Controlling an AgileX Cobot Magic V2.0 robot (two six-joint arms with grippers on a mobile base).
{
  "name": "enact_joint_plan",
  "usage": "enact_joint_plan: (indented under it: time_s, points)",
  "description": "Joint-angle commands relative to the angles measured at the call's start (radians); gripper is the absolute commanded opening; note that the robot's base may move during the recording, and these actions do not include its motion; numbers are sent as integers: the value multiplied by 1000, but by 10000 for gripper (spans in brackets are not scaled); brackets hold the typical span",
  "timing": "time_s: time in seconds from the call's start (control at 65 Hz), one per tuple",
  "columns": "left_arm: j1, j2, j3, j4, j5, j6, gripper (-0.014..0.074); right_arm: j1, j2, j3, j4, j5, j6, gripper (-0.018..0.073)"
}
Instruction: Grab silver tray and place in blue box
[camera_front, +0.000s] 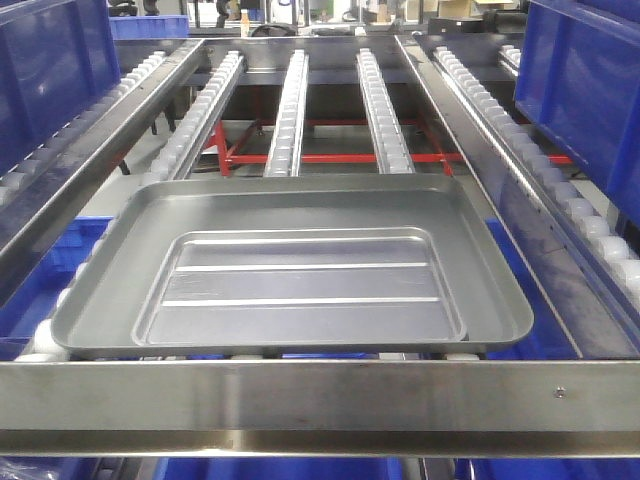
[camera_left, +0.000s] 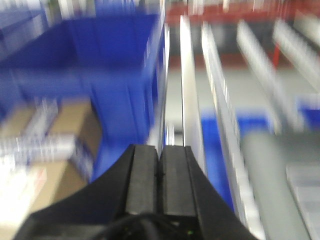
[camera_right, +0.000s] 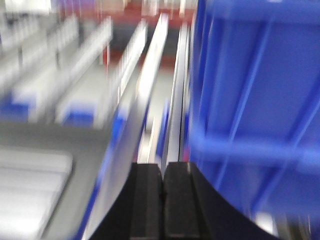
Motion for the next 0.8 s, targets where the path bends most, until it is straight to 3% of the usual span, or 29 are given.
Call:
enact_joint_plan:
  time_s: [0.0, 0.123, 0.323, 0.523, 0.677, 0.784]
  points:
    - [1, 146, -105, -11, 71, 3, -95, 2, 150, -131, -9, 138, -5, 52]
    - [1, 340, -162, -16, 220, 8, -95, 2, 357, -228, -7, 308, -5, 52]
    - [1, 560, -166, -135, 220, 8, -95, 2, 554, -241, 30, 368, -4, 52]
    - [1, 733, -166, -440, 168, 8, -95, 2, 649, -241, 158, 342, -4, 52]
    - [1, 843, -166, -562, 154, 10, -95, 2, 675, -241, 187, 285, -4, 52]
    - [-42, 885, -184, -584, 186, 33, -94, 12, 700, -255, 214, 298, -4, 52]
